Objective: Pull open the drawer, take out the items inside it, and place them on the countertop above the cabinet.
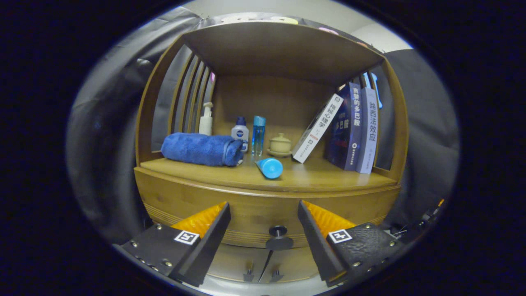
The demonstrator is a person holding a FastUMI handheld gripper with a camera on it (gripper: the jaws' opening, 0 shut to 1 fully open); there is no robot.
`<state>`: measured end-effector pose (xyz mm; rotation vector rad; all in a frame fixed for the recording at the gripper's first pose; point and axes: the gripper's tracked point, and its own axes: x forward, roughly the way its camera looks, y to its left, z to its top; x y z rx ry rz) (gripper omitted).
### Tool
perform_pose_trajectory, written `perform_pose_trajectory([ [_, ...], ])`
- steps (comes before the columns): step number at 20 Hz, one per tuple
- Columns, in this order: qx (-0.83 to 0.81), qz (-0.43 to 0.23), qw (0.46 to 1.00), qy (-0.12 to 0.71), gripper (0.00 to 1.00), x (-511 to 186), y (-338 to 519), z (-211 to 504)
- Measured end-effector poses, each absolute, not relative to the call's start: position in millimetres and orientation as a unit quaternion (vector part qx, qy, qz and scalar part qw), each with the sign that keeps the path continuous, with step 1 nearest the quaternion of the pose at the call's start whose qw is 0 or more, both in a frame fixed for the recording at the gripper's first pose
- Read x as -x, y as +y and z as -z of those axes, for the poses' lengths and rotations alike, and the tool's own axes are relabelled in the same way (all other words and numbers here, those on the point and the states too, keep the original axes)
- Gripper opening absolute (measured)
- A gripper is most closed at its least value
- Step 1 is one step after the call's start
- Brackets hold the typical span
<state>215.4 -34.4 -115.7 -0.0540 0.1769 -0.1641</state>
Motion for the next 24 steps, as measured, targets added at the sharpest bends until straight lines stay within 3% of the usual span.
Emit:
perform_pose_trajectory([
  [16, 0.017, 0.038, 0.999, -0.012, 0.98, -127.8, -67.9, -83.5],
  [24, 0.018, 0.011, 1.0, 0.006, 0.98, -52.0, -73.9, -98.8],
])
